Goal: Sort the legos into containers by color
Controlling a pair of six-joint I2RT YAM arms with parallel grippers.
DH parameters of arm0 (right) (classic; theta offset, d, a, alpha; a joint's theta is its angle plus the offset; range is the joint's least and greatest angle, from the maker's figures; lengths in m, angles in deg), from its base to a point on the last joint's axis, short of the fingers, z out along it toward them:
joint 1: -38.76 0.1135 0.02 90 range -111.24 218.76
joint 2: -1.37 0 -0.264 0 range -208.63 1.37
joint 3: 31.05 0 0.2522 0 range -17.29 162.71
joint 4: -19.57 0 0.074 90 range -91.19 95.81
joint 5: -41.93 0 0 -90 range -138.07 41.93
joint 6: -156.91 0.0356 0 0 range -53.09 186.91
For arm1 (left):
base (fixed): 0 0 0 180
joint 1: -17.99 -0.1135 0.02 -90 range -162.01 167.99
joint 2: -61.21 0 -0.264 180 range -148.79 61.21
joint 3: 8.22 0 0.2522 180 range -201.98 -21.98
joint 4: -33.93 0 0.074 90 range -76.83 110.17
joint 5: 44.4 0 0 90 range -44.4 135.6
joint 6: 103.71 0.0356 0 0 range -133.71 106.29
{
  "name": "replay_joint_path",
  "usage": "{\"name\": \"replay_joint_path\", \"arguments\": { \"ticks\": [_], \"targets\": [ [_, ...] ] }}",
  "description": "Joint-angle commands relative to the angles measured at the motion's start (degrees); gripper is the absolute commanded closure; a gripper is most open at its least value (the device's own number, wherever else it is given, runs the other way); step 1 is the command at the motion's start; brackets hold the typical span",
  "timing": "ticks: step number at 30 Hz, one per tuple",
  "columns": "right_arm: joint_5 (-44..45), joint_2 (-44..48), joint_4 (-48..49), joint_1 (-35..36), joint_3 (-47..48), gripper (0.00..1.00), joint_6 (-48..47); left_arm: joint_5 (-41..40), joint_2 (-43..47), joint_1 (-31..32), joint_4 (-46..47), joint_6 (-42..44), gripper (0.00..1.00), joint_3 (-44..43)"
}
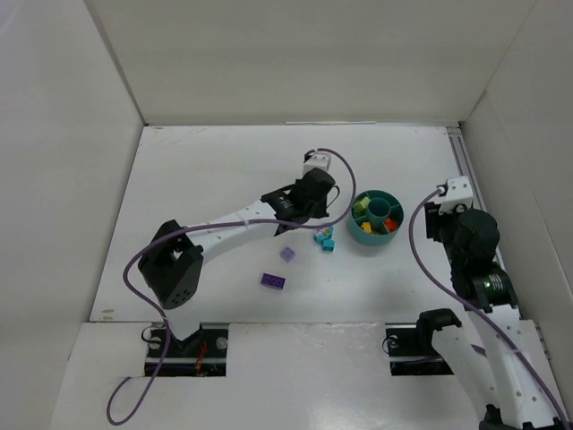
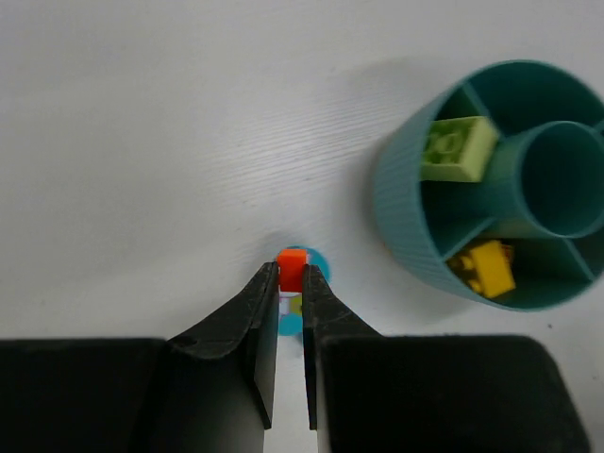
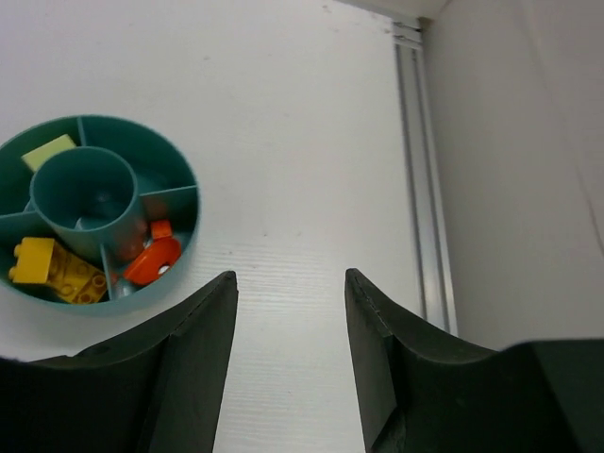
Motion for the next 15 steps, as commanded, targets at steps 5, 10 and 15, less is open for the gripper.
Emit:
{"name": "replay_joint_path", "arguments": {
  "ticks": [5, 10, 15],
  "targets": [
    [11.4, 8.6, -4.0, -0.3, 3.8, 0.44, 4.1, 8.9, -4.2, 7.1, 8.7, 17.1, 1.00, -13.9],
    [13.1, 9.9, -5.0, -0.3, 3.8, 0.43, 4.1, 20.3, -13.2, 7.1, 9.1, 20.9, 1.00, -24.2],
    [14.5, 10.4, -6.3, -0.3, 3.8, 0.43, 4.1, 25.1, -20.9, 7.6, 6.4, 23.6, 1.00, -36.4]
  ]
}}
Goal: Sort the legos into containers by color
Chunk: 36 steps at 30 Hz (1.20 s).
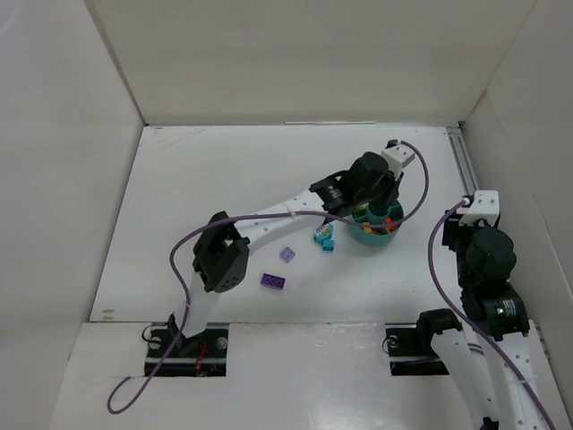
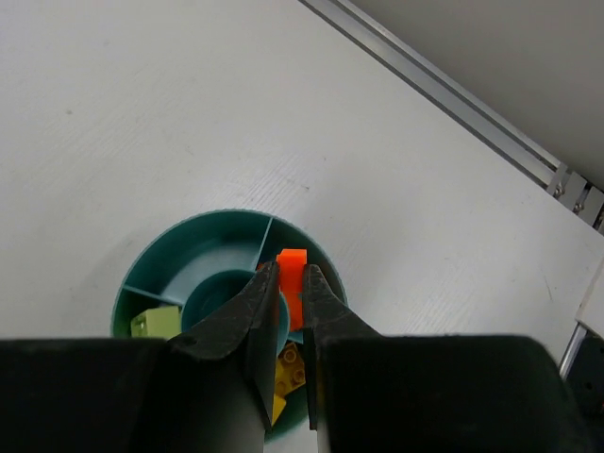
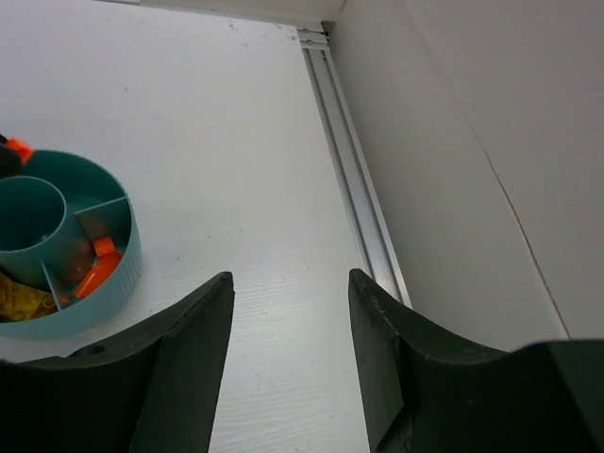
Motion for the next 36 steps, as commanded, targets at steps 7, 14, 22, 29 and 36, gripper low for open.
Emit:
{"name": "replay_joint_path", "arguments": {
  "ticks": [7, 14, 22, 29, 36],
  "targets": [
    [3.1, 1.3, -0.4, -0.3, 1.9, 0.43, 1.4, 6.7, -8.2, 0.0, -3.0, 4.8, 1.00, -11.8],
    [3.1, 1.3, -0.4, -0.3, 1.3, 0.43, 1.4, 5.6, -11.1, 0.5, -4.9, 5.9, 1.00, -13.0],
    [3.1, 1.3, 0.1, -0.3, 1.3, 0.43, 1.4, 3.5, -11.7, 0.5, -5.4, 5.9, 0.84, -13.0],
    [3.1, 1.3, 0.1, -0.3, 1.3, 0.43, 1.4, 4.1, -10.5, 0.5, -5.4, 5.9, 0.62, -13.0],
    [3.1, 1.3, 0.1, -0.3, 1.3, 0.42, 1.4, 6.2, -7.2, 0.5, -2.8, 6.4, 0.47, -9.1]
  ]
}}
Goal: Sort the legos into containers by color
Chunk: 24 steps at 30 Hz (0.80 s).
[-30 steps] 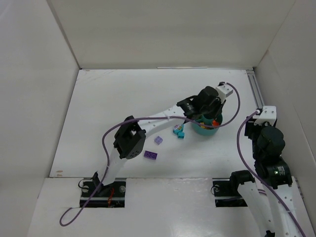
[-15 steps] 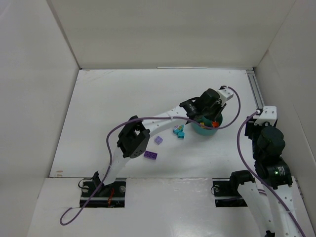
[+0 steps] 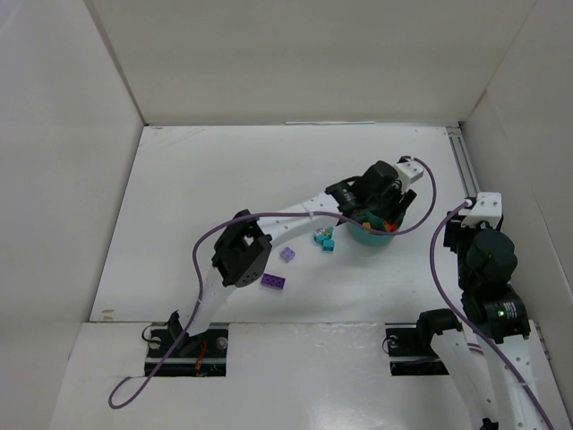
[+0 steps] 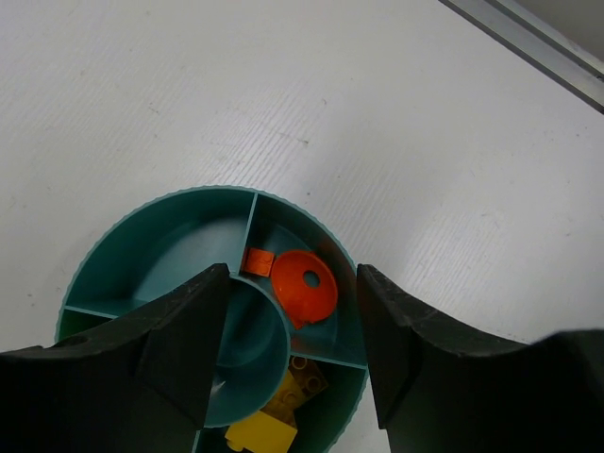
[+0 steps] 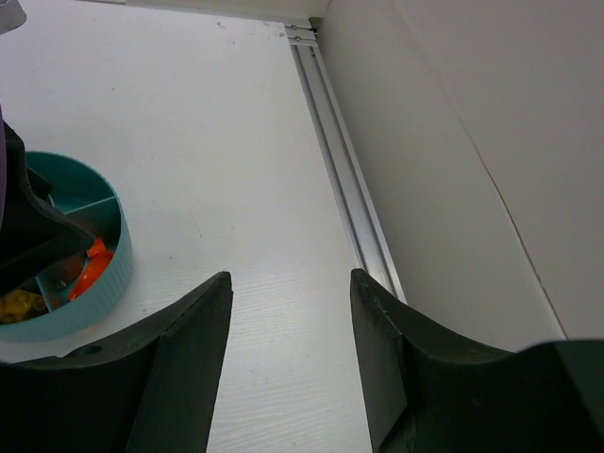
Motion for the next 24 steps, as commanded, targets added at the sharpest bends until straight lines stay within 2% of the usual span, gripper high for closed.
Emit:
{"name": "replay_joint_path", "arguments": {
  "ticks": [1, 6, 8, 9, 11, 12, 13, 15, 16, 17, 18, 19, 21, 22, 24],
  "targets": [
    [1.3, 0.4, 1.1, -0.3, 1.4, 0.42, 0.9, 1.8, 5.8, 0.3, 3.7, 0.8, 0.47, 1.0],
    [0.7, 0.9, 1.1, -0.3, 1.4, 0.42, 0.4, 1.3, 8.8, 0.3, 3.2, 0.2, 0.47, 2.6],
    [0.0, 0.9, 1.1, -0.3, 1.4, 0.42, 0.4, 1.3, 13.4, -0.8, 4.6, -1.8, 0.41, 5.0],
    [-0.5, 0.9, 1.1, -0.3, 1.4, 0.40, -0.2, 1.9, 15.5, -2.1, 5.7, -2.5, 0.37, 9.3],
    [-2.8, 0.9, 1.1, -0.3, 1.4, 0.39, -1.0, 2.0, 20.1, -3.9, 9.5, -4.6, 0.26, 15.3],
    [-4.2, 0.3, 1.7, -0.3, 1.4, 0.39, -1.6, 2.0, 24.9, -4.9, 10.4, -6.3, 0.10, 21.6],
    [-5.9, -0.5, 2.4, -0.3, 1.4, 0.36, -4.2, 2.0, 27.5, -6.7, 11.3, -7.3, 0.00, 25.0],
    [-15.5, -1.5, 4.9, -0.3, 0.8, 0.31, -7.5, -1.6, 34.9, -8.5, 12.7, -9.4, 0.00, 31.7],
    [-20.3, -2.2, 8.4, -0.3, -0.4, 0.25, -9.3, -3.4, 37.3, -9.2, 12.7, -10.5, 0.00, 37.8],
    [-25.2, -4.6, 10.1, -0.3, -0.4, 0.21, -12.5, -5.8, 39.5, -10.5, 12.7, -14.2, 0.00, 40.8],
    [-34.7, -6.3, 11.2, -0.3, -0.4, 0.19, -14.1, -9.6, 41.6, -11.1, 11.2, -16.0, 0.00, 43.5],
    [-38.7, -8.3, 11.9, -0.3, -0.4, 0.14, -15.4, -11.3, 45.7, -11.9, 10.3, -17.9, 0.00, 48.6],
    [-46.3, -14.9, 12.6, 1.4, -0.4, 0.10, -18.7, -14.9, 49.5, -14.6, 7.7, -25.0, 0.00, 53.7],
    [-47.8, -17.0, 13.8, 3.4, -0.4, 0.08, -19.4, -14.9, 53.1, -15.8, 5.6, -27.3, 0.00, 56.3],
    [-46.4, -21.8, 16.2, 13.9, -0.4, 0.07, -20.7, -15.5, 56.7, -19.7, 4.0, -31.6, 0.00, 64.6]
  ]
}}
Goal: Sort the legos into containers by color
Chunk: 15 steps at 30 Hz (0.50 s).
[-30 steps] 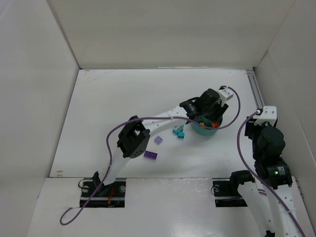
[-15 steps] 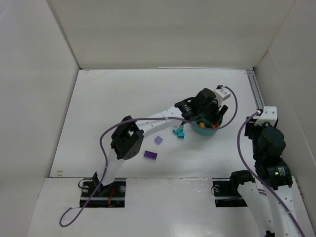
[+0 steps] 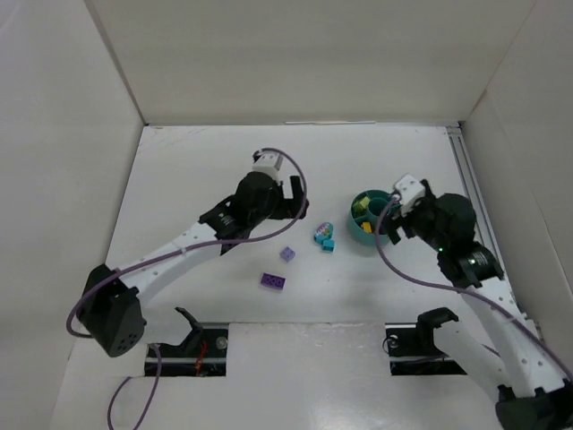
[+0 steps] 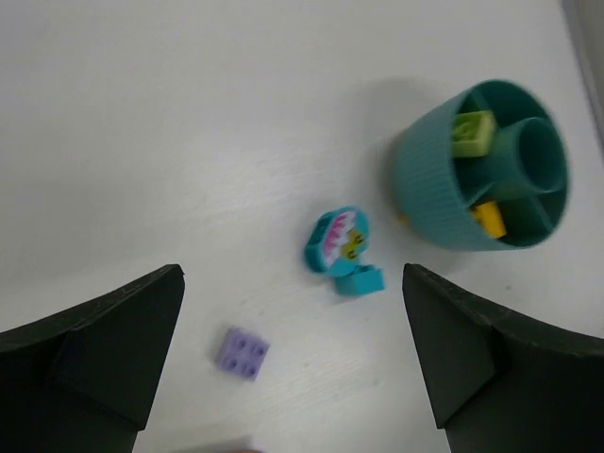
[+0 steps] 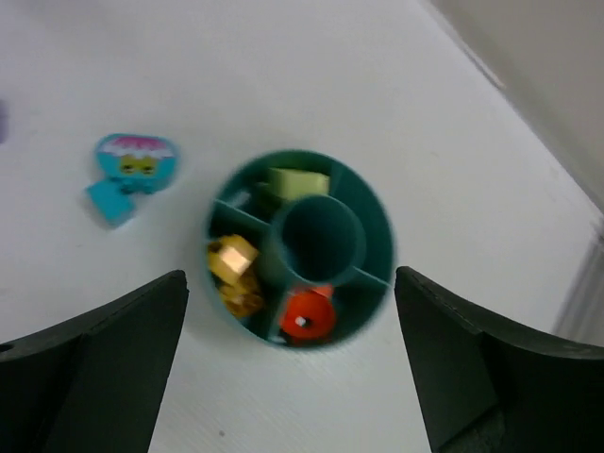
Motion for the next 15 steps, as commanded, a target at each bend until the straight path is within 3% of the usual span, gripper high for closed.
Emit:
{"name": "replay_joint_path", "arguments": {
  "ticks": [1, 2, 4, 6, 12, 15],
  "targets": [
    [-3.3, -5.8, 7.2, 13.3, 0.0, 0.05, -5.2, -4.3, 5.3, -4.7, -6.1, -13.4, 0.00, 9.9],
    [1.4, -7.3, 7.8, 23.4, 1.0, 0.04, -5.2, -3.6, 8.7, -6.3, -7.0, -14.9, 0.00, 14.3],
    [11.3, -13.5, 8.3, 32.6, 2.5, 0.04, -5.2, -3.6, 12.1, -11.3, -8.7, -17.5, 0.00, 17.9],
    [12.0, -22.1, 11.0, 41.1, 5.3, 0.02, -5.8, -3.6, 17.1, -14.9, -9.3, -19.1, 0.00, 22.2],
    [9.4, -42.1, 14.5, 50.8, 14.7, 0.04, -7.7, -12.6, 26.3, -17.1, -18.4, -25.3, 0.00, 24.6],
    [9.3, -51.2, 15.1, 52.1, 19.6, 0.04, -9.2, -16.2, 27.5, -17.6, -21.1, -27.4, 0.00, 23.9]
  ]
}}
